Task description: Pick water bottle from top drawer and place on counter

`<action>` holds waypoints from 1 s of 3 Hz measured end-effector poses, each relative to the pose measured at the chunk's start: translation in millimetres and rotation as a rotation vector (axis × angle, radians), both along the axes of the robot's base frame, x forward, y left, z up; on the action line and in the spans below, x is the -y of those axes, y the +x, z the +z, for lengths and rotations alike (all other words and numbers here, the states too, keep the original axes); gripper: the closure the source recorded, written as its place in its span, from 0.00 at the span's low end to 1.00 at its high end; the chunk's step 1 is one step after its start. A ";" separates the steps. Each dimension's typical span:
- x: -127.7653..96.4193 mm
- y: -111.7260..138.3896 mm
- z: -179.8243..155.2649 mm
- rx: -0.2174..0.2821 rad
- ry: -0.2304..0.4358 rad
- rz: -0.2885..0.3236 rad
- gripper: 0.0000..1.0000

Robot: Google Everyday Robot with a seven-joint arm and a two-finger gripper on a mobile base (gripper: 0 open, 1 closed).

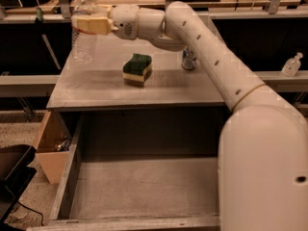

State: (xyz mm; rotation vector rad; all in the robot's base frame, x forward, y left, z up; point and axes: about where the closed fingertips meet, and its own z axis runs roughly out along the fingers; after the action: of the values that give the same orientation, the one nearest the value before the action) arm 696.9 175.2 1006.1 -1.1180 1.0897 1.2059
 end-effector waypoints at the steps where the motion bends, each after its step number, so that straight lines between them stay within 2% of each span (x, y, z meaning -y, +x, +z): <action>1: -26.4 28.2 -8.9 -0.061 -0.030 -0.018 1.00; 2: -40.8 39.3 -17.7 -0.101 -0.145 -0.076 1.00; 3: -49.2 42.7 -30.8 -0.142 -0.219 -0.103 1.00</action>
Offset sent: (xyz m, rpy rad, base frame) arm 0.0448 0.0498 -0.0312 -0.3401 0.1538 -0.1626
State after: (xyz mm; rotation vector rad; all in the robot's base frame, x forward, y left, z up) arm 739.6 224.4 975.3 -1.1386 1.3977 1.1176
